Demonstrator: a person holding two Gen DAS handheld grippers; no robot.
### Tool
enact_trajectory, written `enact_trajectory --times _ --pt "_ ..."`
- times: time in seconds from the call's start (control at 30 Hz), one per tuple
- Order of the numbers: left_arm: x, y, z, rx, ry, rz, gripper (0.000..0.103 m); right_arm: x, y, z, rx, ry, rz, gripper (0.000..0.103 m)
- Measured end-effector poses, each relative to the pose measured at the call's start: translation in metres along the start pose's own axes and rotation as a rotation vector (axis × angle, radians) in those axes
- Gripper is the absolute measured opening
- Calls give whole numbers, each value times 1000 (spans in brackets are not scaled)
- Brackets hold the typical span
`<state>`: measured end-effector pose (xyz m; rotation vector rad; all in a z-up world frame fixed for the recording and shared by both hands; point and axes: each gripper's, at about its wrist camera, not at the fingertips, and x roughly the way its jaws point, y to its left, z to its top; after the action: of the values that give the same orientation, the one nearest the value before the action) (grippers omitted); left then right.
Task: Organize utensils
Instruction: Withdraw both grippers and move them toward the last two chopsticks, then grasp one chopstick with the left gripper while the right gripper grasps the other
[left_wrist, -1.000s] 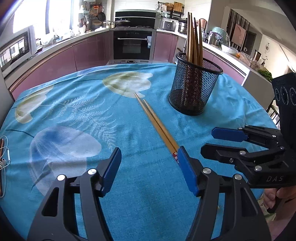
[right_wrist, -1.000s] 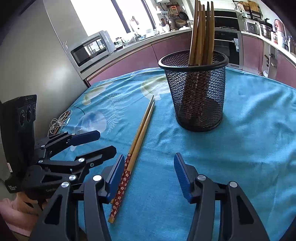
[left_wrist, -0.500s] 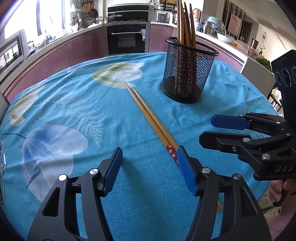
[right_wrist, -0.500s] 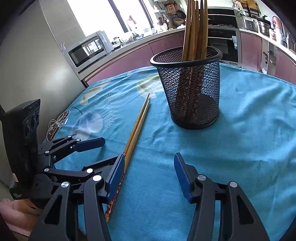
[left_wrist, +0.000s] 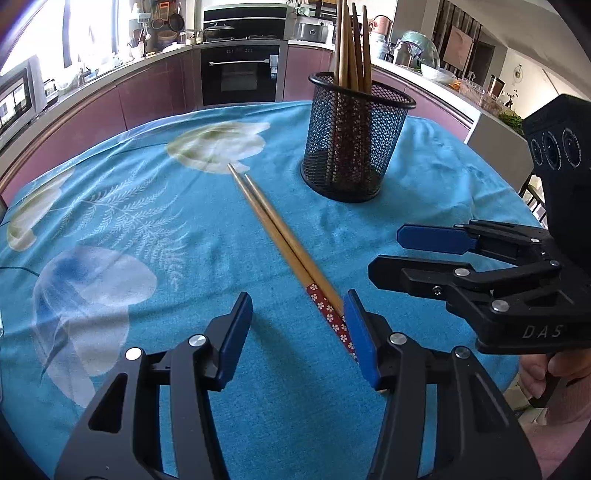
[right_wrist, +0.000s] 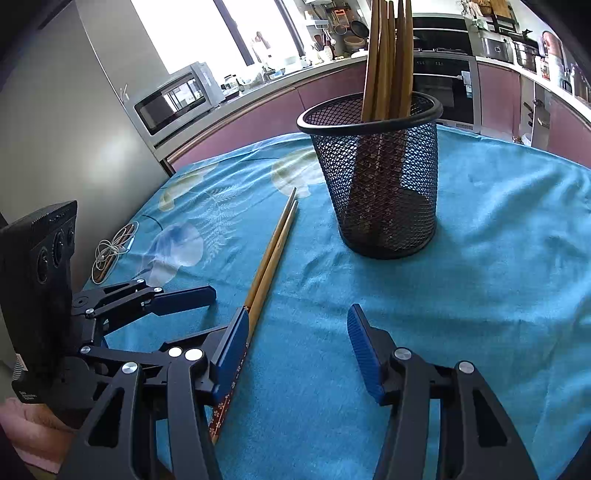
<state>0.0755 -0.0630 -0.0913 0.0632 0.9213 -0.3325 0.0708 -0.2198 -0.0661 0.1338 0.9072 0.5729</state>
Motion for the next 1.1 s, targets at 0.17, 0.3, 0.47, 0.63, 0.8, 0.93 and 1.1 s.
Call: enact_trajectory --times 0.17,0.3,0.47,0.63,0.8,0.93,1.1 --pt "-2 8 -3 -20 1 -3 47 0 -1 0 0 2 1 53" --pt "-5 12 -6 -33 5 -8 41 4 3 2 -13 7 5 53" --pt "-9 17 -10 -51 4 -16 35 13 17 5 -64 22 -3 51" --pt "-13 22 -14 -68 2 -23 29 23 28 6 -106 45 -12 40" --pt "-14 22 -18 -79 10 -53 19 28 30 4 -124 54 -35 26" --pt "-14 19 -20 -79 22 -78 10 23 21 1 -90 53 -37 15" --pt "-16 12 -24 -78 35 -128 10 16 11 -3 -52 62 -41 11"
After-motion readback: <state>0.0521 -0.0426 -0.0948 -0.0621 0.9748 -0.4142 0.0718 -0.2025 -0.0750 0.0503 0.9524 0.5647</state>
